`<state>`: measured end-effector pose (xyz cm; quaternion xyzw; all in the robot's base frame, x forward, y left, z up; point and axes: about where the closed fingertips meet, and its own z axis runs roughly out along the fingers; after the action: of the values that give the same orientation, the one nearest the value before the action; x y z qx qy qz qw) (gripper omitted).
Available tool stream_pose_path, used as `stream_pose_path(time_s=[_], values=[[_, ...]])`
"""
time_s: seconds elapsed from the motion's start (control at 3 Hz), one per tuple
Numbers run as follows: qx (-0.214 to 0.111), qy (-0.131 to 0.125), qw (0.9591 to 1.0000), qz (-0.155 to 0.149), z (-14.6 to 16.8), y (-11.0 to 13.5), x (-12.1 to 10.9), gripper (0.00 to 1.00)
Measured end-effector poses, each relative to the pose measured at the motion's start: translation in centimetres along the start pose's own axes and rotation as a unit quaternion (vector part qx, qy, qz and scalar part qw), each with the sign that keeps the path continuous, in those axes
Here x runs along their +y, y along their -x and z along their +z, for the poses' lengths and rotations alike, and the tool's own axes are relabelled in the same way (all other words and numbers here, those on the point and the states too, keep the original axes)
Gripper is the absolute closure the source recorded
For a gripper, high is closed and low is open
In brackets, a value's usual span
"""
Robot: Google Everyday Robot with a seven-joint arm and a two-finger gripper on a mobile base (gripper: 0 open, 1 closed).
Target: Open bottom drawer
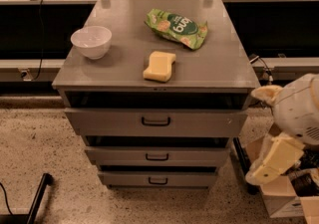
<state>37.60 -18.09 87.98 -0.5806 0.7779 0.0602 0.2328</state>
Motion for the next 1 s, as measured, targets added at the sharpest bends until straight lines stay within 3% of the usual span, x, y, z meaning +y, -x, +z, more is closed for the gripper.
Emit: stream_pose_path(time_s=[0.33, 0.67, 1.0], values=[[0.033, 0.059, 0.9968, -0.043, 2.1, 1.2, 1.6, 0.00], [0.013, 0.132, 0.9884, -0.074, 7.0, 1.1, 5.1, 0.00], [-0.049, 0.166, 0.9831, -0.061, 13.7, -2.3, 9.9, 0.00]])
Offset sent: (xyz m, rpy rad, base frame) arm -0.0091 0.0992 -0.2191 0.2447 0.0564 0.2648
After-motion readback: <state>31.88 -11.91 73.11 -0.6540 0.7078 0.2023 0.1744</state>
